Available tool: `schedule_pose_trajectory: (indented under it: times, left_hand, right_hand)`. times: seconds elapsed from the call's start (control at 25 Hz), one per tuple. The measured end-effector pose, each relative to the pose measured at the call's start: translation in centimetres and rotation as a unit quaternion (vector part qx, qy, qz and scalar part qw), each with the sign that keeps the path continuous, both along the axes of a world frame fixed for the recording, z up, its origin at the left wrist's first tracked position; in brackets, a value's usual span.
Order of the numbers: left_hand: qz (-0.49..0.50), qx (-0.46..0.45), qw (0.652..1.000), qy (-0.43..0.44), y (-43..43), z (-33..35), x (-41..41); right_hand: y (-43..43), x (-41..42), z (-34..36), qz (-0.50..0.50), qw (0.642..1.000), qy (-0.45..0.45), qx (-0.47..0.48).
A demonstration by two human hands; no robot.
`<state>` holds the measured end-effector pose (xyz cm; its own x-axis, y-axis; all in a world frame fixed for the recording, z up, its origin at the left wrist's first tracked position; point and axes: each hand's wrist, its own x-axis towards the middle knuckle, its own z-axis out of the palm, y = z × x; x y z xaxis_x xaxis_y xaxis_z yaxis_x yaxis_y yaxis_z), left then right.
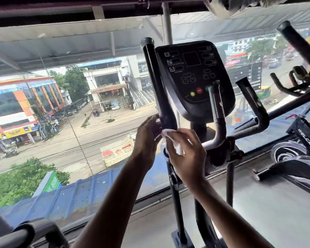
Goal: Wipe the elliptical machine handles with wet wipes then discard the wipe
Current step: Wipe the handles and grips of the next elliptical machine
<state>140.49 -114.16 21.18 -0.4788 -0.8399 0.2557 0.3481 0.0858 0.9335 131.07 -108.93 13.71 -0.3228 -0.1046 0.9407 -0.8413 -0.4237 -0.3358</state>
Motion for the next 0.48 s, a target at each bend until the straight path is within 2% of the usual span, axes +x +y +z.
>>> schedule_pose_trajectory:
  times: [0.12, 0.28, 0.4, 0.48]
  left_hand:
    - [0.015, -0.011, 1.000, -0.016, 0.3, 0.4, -0.2]
    - [0.028, -0.014, 0.999, -0.038, 0.3, 0.4, -0.5]
    - [0.038, -0.027, 0.998, -0.049, 0.4, 0.3, -0.5]
    - [0.045, -0.032, 0.997, -0.055, 0.5, 0.3, -0.6]
  right_hand:
    - [-0.8, 1.9, 0.5, 0.035, 0.981, -0.177, -0.073]
    - [-1.9, 4.0, -1.2, 0.050, 0.956, -0.272, -0.096]
    - [-2.0, 5.2, -1.9, 0.093, 0.881, -0.460, -0.068]
    - [-2.5, 5.9, -2.0, 0.122, 0.846, -0.516, -0.060]
